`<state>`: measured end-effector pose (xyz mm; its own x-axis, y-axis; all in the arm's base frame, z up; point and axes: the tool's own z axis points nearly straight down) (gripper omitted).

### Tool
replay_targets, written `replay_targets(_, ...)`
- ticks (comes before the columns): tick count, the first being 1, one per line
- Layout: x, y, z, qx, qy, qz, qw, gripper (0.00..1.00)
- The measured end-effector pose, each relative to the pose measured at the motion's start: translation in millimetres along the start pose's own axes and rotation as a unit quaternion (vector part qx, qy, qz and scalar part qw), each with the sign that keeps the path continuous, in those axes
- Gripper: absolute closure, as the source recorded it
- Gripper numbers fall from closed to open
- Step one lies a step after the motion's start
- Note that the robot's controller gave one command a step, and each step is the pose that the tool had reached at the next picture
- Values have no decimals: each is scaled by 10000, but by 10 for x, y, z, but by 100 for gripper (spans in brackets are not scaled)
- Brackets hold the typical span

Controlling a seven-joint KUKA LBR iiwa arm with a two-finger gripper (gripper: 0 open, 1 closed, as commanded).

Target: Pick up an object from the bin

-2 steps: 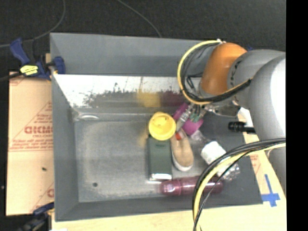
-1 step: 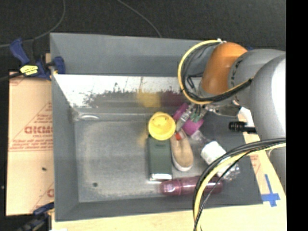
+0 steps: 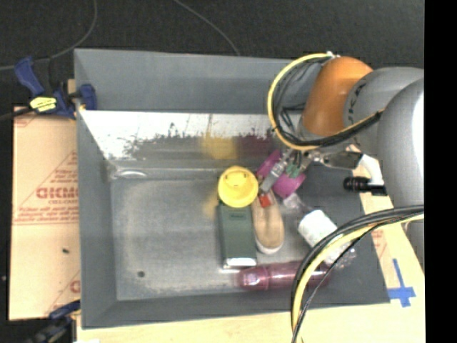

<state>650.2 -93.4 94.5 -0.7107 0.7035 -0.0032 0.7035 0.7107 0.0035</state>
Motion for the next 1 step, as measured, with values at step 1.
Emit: replay_targets(1,-11,8,-201,-9,-10,-6,10000,100)
